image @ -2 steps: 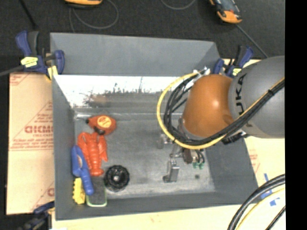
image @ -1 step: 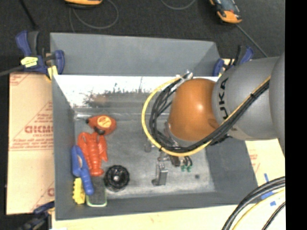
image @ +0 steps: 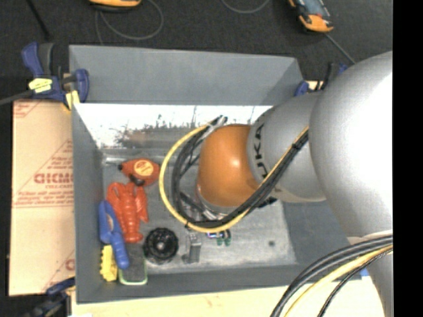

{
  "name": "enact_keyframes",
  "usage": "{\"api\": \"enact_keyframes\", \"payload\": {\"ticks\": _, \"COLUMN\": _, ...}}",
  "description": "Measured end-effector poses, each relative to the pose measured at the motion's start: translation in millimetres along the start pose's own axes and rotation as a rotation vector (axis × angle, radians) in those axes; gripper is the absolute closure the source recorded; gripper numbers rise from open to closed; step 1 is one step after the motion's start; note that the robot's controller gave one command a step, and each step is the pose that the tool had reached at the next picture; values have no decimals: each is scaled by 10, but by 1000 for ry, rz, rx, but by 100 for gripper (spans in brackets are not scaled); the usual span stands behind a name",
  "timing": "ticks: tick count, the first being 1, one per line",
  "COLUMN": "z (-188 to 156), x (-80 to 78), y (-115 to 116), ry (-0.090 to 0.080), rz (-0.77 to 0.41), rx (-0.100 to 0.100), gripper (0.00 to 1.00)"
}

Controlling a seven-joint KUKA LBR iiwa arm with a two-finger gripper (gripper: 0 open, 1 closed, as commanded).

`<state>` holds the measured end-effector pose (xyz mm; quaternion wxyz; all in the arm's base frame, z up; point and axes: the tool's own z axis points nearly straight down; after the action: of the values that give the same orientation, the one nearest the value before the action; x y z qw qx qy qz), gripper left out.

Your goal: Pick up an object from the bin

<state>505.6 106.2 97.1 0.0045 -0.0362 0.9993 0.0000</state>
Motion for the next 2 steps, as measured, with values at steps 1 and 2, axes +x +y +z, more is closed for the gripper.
{"api": "enact_keyframes", "payload": {"ticks": 1, "z": 143, "x": 14, "y": 138, "ry": 3, "rz": -13, "rx": -1, "gripper": 0}}
{"api": "enact_keyframes", "payload": {"ticks": 2, "z": -184, "x": -51, "y": 152, "ry": 18, "rz": 30, "rx": 0, "gripper": 0}}
